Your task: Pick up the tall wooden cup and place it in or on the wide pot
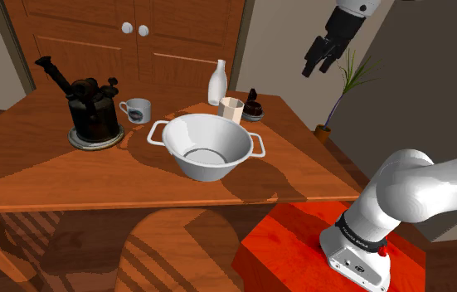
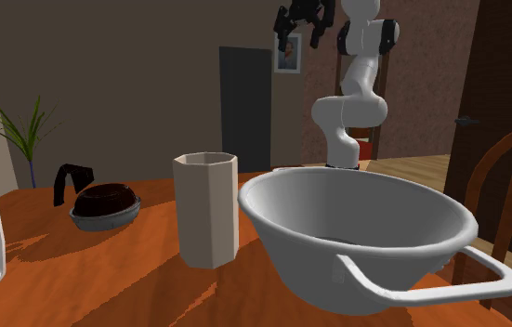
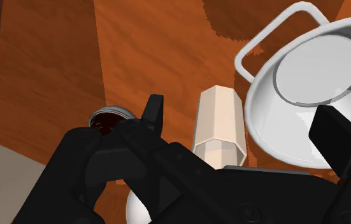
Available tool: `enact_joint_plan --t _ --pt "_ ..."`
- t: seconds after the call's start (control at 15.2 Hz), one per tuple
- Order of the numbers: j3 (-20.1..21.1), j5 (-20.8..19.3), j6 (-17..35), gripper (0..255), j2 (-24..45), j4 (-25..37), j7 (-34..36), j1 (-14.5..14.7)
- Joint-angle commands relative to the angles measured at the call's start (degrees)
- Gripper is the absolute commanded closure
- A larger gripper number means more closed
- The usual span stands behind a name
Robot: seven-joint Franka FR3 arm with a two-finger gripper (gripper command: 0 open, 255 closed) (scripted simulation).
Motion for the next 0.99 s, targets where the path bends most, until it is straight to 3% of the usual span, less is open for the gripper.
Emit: enact_joint_plan --t 0.0,0.92 --pt "0.0 0.0 0.0 0 0.0 0.0 0.0 0.0" --pt "-4.6 1.7 17.9 0 27.6 6.1 -0.7 -0.8"
